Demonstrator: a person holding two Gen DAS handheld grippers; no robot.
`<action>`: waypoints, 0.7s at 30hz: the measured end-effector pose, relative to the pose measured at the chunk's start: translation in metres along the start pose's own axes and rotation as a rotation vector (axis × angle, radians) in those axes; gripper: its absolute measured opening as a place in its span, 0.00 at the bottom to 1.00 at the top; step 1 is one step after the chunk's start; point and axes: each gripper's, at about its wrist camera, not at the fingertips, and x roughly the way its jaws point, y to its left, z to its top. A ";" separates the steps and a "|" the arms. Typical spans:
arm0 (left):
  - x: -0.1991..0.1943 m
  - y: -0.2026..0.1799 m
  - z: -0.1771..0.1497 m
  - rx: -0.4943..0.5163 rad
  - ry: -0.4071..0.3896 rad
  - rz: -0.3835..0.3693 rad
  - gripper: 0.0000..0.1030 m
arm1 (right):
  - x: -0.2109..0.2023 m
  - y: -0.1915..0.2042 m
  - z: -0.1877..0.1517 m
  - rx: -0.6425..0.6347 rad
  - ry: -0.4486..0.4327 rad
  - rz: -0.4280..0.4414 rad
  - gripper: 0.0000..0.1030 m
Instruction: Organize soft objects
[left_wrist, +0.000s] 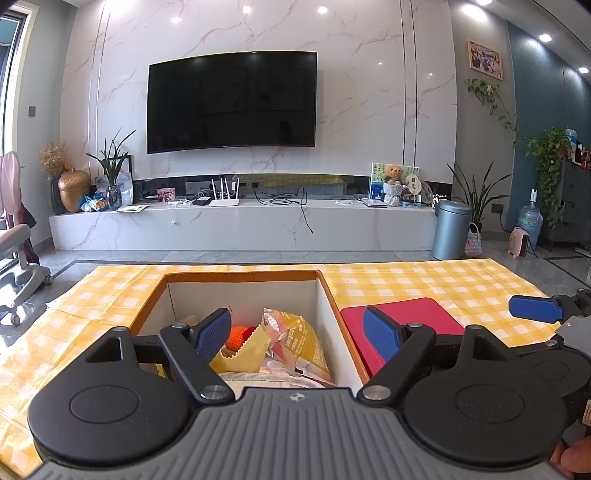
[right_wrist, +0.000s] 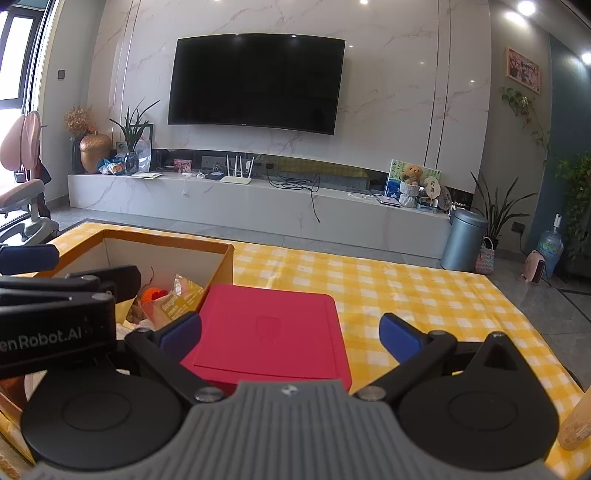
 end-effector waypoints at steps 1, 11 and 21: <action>0.000 0.001 -0.001 -0.002 0.003 0.000 0.92 | 0.001 0.000 0.000 0.003 0.002 0.002 0.97; 0.003 0.000 0.000 -0.009 0.017 0.012 0.92 | 0.005 0.000 0.000 0.007 0.012 -0.001 0.97; 0.004 -0.005 0.000 0.026 0.021 0.041 0.92 | 0.008 0.003 -0.002 -0.003 0.024 -0.008 0.97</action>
